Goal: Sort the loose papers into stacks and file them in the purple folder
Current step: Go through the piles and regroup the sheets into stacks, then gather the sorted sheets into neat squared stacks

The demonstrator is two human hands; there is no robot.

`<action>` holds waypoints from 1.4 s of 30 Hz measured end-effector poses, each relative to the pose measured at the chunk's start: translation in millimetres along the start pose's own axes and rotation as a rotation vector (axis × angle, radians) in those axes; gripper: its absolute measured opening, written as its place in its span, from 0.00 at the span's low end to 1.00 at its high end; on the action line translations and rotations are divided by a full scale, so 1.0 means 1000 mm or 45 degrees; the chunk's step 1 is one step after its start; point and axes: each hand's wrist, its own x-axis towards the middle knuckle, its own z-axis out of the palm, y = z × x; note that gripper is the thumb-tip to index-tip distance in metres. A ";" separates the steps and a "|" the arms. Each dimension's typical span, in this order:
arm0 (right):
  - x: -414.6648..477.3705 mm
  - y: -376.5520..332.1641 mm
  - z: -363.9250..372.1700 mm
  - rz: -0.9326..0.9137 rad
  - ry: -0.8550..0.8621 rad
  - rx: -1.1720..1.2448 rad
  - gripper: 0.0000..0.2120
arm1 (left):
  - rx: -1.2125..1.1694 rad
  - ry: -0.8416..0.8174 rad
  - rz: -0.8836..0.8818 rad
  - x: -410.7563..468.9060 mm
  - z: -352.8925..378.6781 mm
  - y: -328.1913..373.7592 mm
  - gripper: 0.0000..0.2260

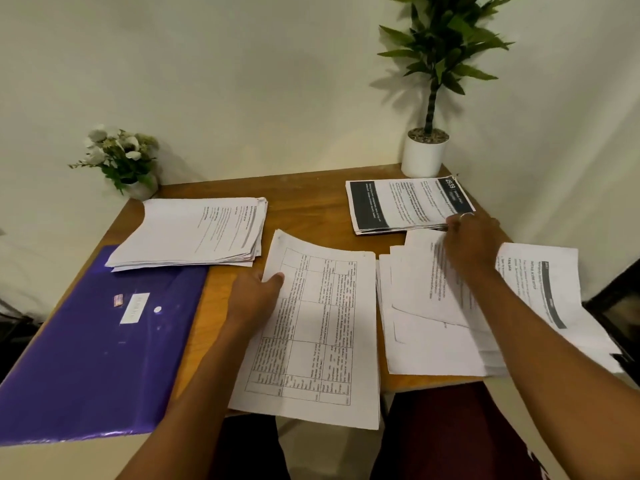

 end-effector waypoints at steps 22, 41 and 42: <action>0.028 0.024 0.005 -0.103 -0.172 -0.742 0.13 | -0.034 0.034 0.037 -0.002 0.005 -0.001 0.10; -0.028 -0.096 -0.009 0.047 -0.398 0.799 0.12 | -0.035 0.029 0.052 0.001 0.004 -0.002 0.11; -0.036 -0.106 -0.006 0.158 -0.497 0.989 0.11 | -0.028 0.032 0.055 0.001 0.005 -0.003 0.11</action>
